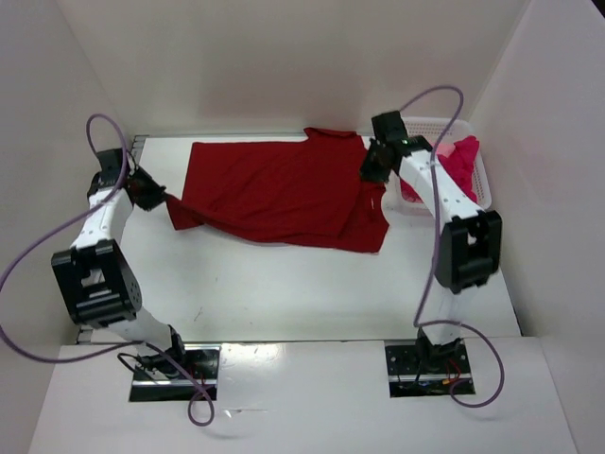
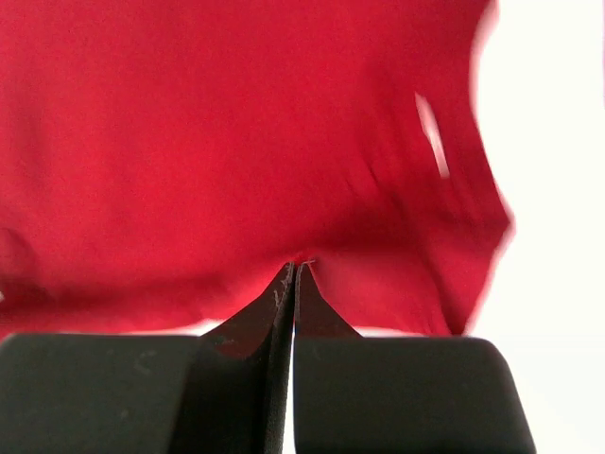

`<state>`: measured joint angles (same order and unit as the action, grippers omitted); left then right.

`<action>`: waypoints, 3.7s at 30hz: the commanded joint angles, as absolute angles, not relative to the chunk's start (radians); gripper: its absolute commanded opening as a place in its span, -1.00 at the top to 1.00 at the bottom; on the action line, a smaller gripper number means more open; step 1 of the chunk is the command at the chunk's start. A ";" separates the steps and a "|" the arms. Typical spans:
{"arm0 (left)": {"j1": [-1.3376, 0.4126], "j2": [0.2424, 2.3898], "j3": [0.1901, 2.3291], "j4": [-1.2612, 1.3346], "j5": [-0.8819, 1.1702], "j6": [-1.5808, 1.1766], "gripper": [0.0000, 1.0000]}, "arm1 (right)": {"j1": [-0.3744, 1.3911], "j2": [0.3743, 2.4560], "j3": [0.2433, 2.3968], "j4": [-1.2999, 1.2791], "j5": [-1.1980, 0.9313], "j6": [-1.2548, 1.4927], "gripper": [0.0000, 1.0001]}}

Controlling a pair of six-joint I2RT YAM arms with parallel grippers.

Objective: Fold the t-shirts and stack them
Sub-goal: Fold the flattened tshirt in 1/3 of the way

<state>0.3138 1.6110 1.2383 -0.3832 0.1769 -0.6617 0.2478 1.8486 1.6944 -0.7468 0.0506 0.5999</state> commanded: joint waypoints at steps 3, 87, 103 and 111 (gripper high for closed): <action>0.243 1.756 1.376 -0.278 0.095 -0.629 0.92 | 0.183 2.049 1.957 -0.703 0.097 0.549 1.00; 0.497 1.741 0.950 -0.094 0.192 -0.752 0.95 | 0.205 1.599 0.811 -0.072 -0.035 0.896 -0.18; 0.497 1.721 0.940 -0.127 0.173 -0.733 0.95 | 0.206 1.552 0.829 -0.181 0.075 0.945 0.99; 0.497 1.579 0.905 -0.272 0.138 -0.690 0.95 | 0.196 1.294 0.707 -0.401 0.063 0.968 1.00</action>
